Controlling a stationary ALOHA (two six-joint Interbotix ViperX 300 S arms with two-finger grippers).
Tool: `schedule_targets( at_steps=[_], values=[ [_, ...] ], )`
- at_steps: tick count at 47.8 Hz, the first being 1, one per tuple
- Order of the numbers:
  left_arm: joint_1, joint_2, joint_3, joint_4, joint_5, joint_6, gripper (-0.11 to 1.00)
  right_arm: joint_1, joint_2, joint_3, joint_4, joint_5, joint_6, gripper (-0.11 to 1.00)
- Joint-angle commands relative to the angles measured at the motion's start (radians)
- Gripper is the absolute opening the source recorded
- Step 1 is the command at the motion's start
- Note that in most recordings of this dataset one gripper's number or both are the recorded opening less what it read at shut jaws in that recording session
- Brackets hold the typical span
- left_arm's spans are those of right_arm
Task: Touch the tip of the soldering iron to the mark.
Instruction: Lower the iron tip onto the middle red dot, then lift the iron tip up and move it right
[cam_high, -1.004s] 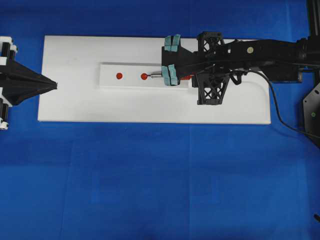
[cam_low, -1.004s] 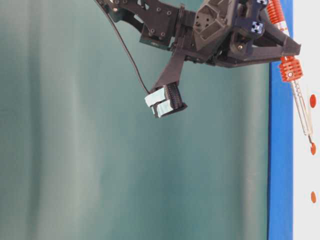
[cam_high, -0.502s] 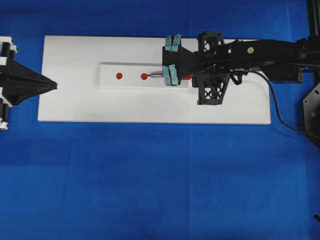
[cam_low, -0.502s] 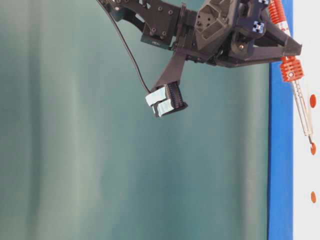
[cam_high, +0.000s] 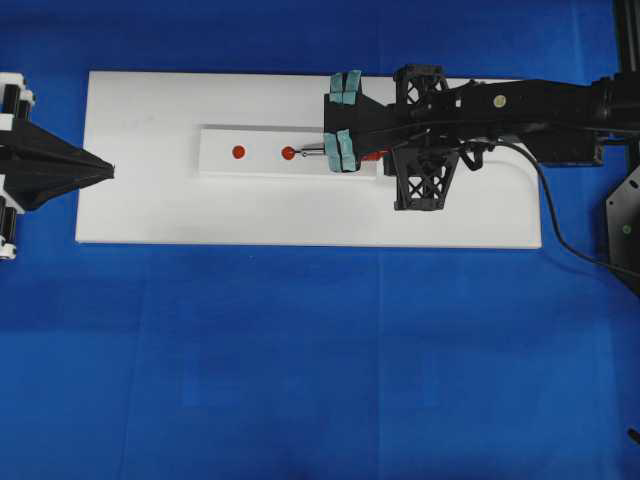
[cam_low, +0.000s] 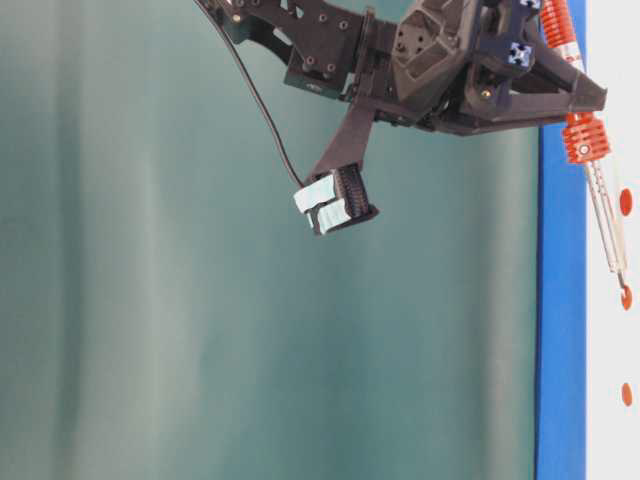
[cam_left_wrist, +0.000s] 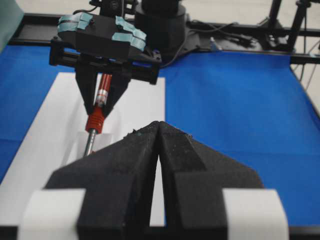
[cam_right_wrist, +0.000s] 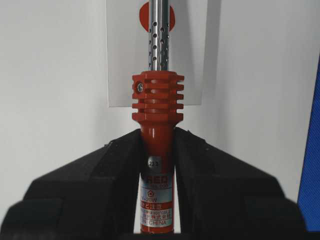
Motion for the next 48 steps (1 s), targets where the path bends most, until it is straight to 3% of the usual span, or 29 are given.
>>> schedule_targets(
  at_steps=[1,30,48],
  values=[
    [0.0,0.006,-0.011,0.003,-0.009,0.0,0.0,0.002,-0.011,-0.008,0.003,-0.005,-0.002,0.06],
    [-0.002,0.006,-0.012,0.002,-0.012,-0.002,0.0,0.005,-0.025,-0.029,0.003,0.008,-0.002,0.06],
    [-0.002,0.005,-0.011,0.002,-0.012,-0.002,0.0,0.005,-0.163,-0.109,-0.003,0.163,-0.005,0.06]
  ],
)
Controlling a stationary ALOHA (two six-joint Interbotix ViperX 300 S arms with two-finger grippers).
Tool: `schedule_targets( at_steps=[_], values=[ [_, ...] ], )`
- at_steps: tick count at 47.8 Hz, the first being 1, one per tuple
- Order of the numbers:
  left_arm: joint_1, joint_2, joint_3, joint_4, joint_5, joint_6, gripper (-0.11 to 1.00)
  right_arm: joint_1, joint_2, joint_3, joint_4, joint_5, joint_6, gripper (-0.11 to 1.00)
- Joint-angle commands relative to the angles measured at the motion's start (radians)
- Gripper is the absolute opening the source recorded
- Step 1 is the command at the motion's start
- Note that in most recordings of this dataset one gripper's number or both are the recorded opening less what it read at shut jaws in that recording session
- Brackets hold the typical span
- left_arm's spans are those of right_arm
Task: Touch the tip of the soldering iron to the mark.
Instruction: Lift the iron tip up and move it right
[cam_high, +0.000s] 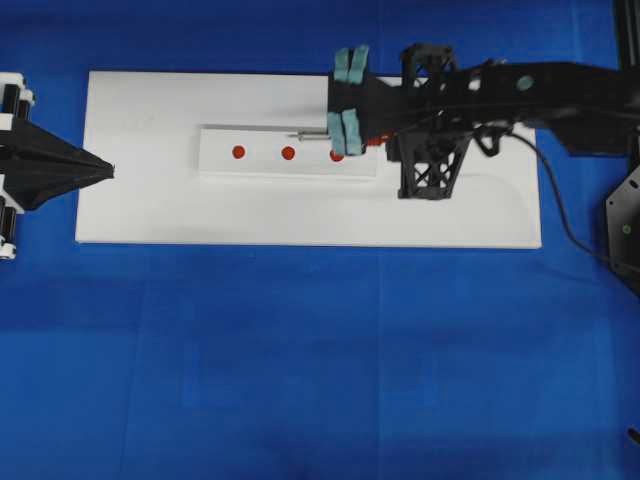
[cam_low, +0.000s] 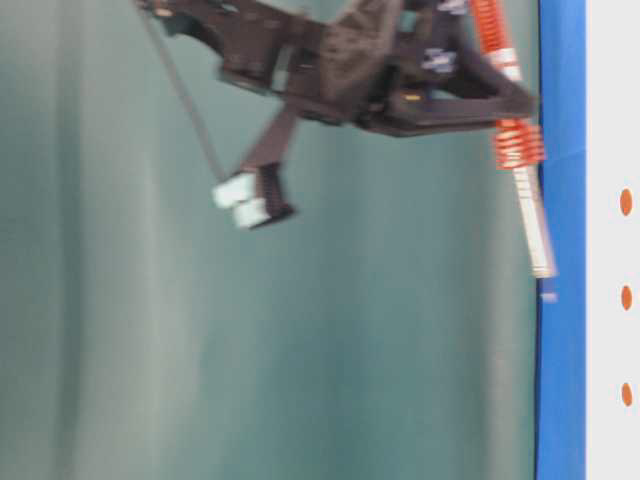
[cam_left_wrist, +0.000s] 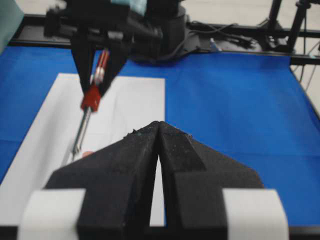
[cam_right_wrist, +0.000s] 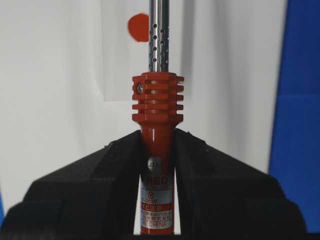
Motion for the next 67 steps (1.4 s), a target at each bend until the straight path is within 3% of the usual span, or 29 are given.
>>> schedule_targets(
  at_steps=[1,13,33,67],
  values=[
    [0.0,0.005,-0.011,0.002,-0.009,0.0,0.0,0.003,-0.066,-0.043,-0.005,0.035,-0.002,0.06],
    [-0.002,0.006,-0.011,0.002,-0.009,0.0,0.0,0.003,-0.149,-0.081,-0.015,0.106,-0.003,0.06],
    [-0.002,0.006,-0.011,0.002,-0.009,0.0,0.0,0.012,-0.164,-0.074,-0.017,0.11,-0.002,0.06],
    [-0.002,0.006,-0.011,0.003,-0.008,0.0,0.0,0.021,-0.328,0.114,-0.011,0.147,0.003,0.06]
  ],
)
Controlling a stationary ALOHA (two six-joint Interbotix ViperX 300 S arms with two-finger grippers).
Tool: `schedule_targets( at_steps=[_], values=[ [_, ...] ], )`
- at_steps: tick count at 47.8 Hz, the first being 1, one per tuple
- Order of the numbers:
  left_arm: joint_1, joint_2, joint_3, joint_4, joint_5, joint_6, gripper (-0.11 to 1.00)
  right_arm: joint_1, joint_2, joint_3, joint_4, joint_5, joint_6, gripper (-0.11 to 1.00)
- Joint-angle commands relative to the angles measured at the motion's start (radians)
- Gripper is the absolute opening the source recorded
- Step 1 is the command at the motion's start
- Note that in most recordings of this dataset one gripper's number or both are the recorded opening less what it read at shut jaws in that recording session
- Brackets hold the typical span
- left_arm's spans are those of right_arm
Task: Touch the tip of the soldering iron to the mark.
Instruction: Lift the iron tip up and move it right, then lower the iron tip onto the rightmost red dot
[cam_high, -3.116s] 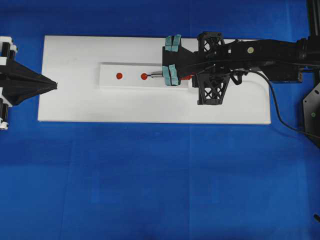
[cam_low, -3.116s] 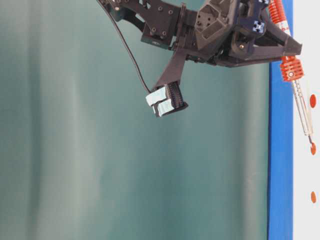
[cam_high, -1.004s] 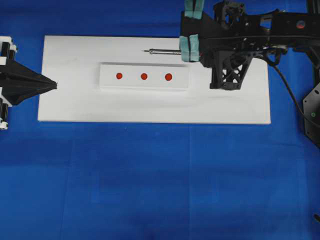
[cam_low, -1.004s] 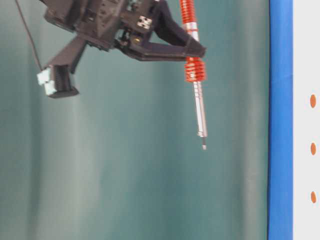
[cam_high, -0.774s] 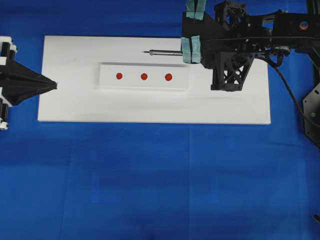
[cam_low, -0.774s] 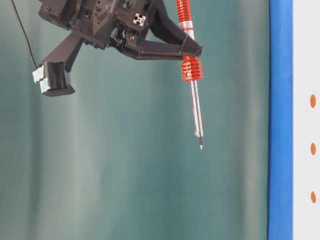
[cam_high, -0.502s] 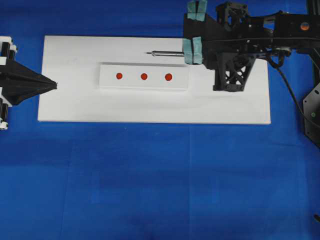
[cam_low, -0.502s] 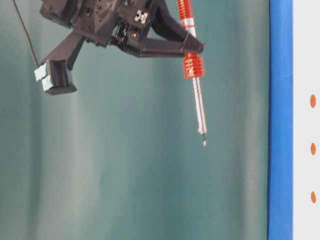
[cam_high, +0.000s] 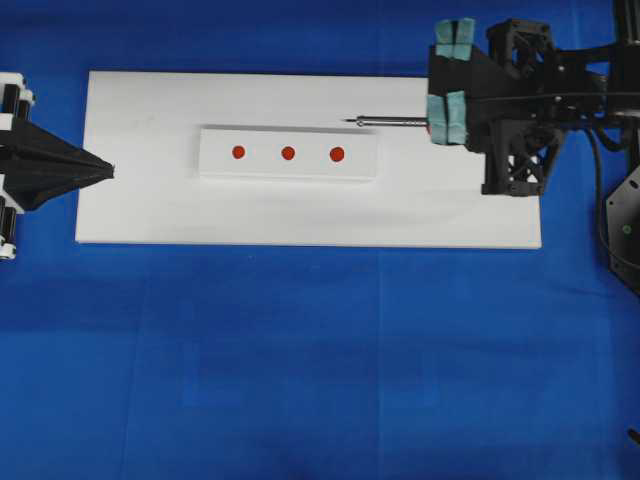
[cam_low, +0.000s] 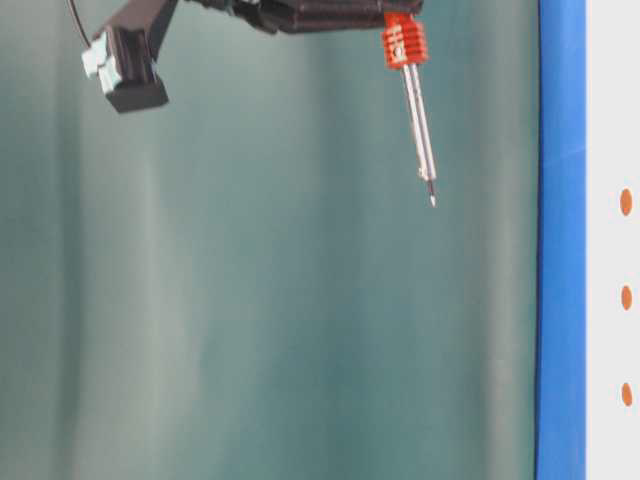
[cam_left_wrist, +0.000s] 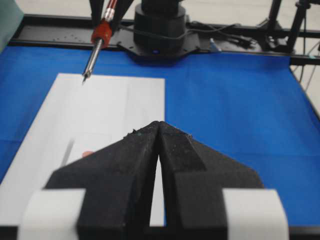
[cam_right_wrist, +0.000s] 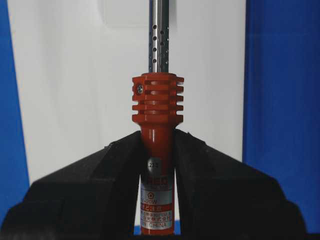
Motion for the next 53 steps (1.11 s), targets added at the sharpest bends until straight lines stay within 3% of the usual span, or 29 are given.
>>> schedule_targets(
  at_steps=[1,26,53],
  values=[
    [-0.002,0.006,-0.011,0.002,-0.008,0.0,0.0,0.002,-0.021,-0.008,0.002,0.0,0.002,0.06],
    [0.0,0.006,-0.011,0.002,-0.008,0.0,0.0,0.002,0.063,0.009,0.002,-0.021,0.002,0.06],
    [-0.002,0.008,-0.011,0.002,-0.009,-0.002,0.0,-0.012,0.206,0.083,0.002,-0.222,0.002,0.06]
  ],
)
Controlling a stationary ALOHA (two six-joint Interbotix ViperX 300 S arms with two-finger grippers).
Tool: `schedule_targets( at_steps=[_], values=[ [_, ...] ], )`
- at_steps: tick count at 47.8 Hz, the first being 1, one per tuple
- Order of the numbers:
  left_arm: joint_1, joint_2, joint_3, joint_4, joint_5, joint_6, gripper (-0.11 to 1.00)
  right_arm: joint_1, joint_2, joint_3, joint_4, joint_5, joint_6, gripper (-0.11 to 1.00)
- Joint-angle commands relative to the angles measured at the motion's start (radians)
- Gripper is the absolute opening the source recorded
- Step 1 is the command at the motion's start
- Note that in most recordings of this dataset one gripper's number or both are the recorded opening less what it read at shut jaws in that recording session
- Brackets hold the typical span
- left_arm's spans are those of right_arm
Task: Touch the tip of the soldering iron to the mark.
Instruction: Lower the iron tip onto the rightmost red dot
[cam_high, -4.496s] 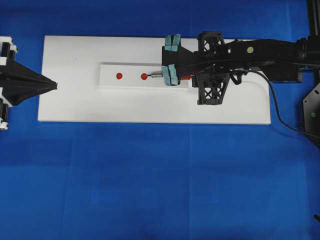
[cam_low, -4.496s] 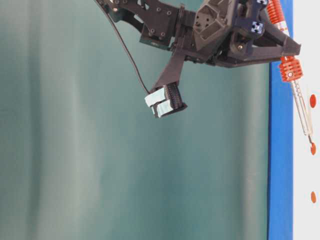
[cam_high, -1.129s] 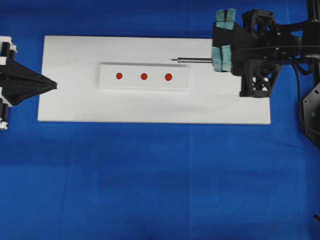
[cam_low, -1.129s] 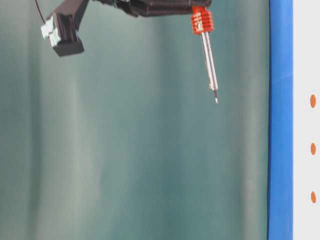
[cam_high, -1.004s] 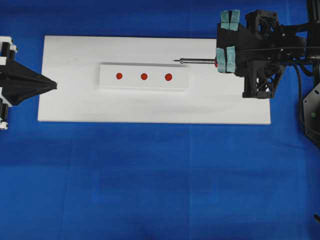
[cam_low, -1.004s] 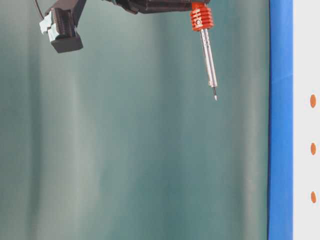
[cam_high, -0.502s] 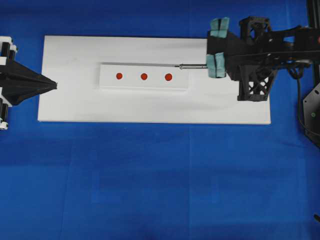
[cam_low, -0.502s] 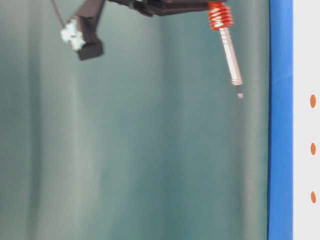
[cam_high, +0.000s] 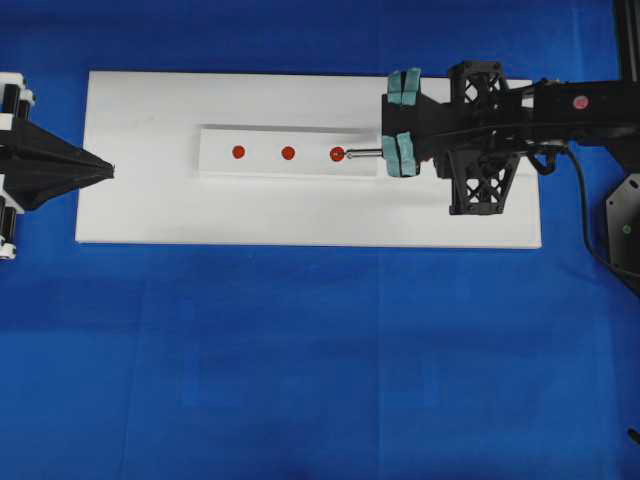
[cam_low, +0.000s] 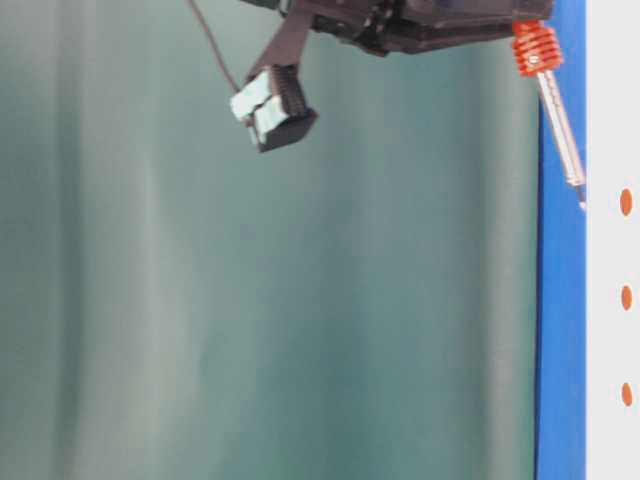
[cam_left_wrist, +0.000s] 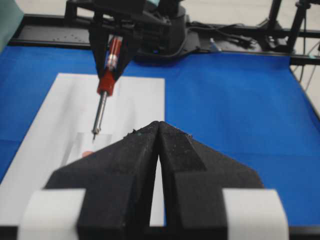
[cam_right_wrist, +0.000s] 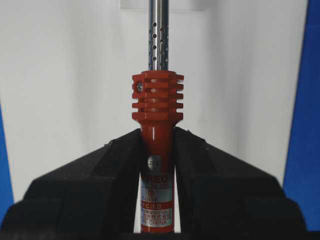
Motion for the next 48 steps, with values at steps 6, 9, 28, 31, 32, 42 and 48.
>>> schedule_targets(
  at_steps=[6,9,28,31,32,42,48],
  values=[
    [-0.002,0.008,-0.011,0.002,-0.008,-0.002,0.0,-0.012,0.014,0.015,0.002,-0.058,0.0,0.06],
    [-0.002,0.008,-0.011,0.0,-0.006,0.0,0.0,-0.015,0.017,0.02,0.002,-0.071,0.002,0.06],
    [-0.002,0.008,-0.011,0.002,-0.008,-0.002,0.0,-0.026,0.057,0.035,0.002,-0.089,0.002,0.06],
    [-0.002,0.006,-0.011,0.0,-0.008,0.0,0.0,-0.026,0.057,0.035,0.003,-0.089,0.002,0.06],
    [-0.002,0.008,-0.011,0.0,-0.008,0.0,0.0,-0.026,0.057,0.035,0.003,-0.089,0.002,0.06],
    [-0.002,0.008,-0.011,0.0,-0.008,-0.002,0.0,-0.028,0.057,0.034,0.002,-0.089,0.002,0.06],
    [0.0,0.008,-0.011,0.0,-0.008,-0.002,0.0,-0.028,0.057,0.032,0.002,-0.089,0.005,0.06]
  ],
)
